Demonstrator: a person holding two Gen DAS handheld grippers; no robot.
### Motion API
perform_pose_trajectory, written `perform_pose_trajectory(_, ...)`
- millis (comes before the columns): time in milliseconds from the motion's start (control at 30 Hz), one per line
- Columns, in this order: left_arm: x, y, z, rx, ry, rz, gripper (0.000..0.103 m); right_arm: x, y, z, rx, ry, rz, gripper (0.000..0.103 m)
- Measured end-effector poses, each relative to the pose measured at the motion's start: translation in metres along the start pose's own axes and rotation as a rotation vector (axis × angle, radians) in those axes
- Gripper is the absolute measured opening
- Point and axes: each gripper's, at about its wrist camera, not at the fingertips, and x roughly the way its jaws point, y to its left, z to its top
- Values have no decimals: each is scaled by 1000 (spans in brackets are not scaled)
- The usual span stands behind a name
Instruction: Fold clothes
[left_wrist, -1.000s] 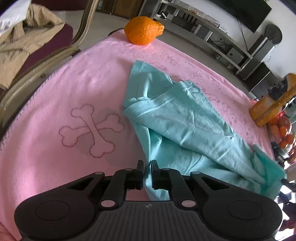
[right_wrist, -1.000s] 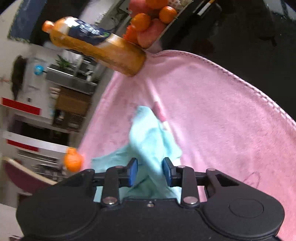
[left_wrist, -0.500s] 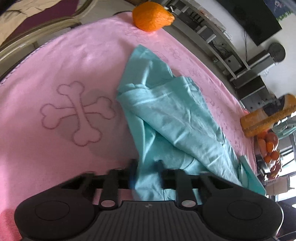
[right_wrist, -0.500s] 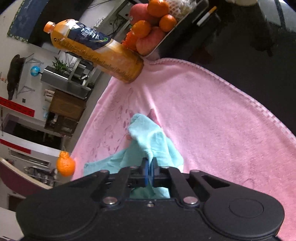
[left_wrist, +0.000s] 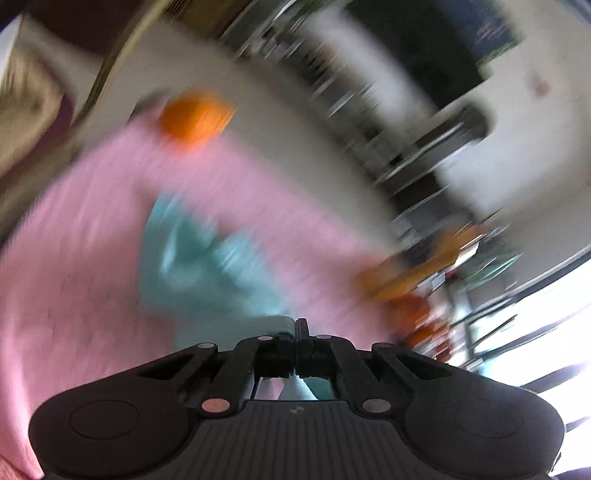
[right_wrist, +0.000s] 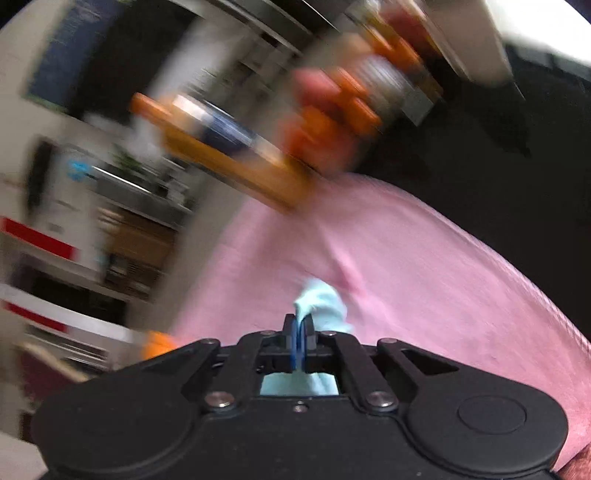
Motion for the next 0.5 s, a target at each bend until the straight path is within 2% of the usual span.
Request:
perform_pose_trajectory(133,-82,-26,8,15,-155,-117,0,-100,48,5,-28,-175,243,2)
perform_pose_trajectory(167,-102,-33,10,19,-193,-146,0,-122,56,4,-42,-217,272,2)
perform_pose_trajectory(200,-122,-40,12,23,-232,-175,0,-137,63,2,-65,-237,263,2)
perform_pose_trajectory(300,-184,-59,18,35,-348,-263,0,-172,79,-5,-107,-242,260,2)
perform_pose_trajectory(400,-236,-77,18,60,-455,-338,0,-219,100,-15,-155,-326,376,2)
perform_pose_trajectory(500,-258,-89,14,97,-534,-334,0,-260,123,-25,-215,-409,486,2)
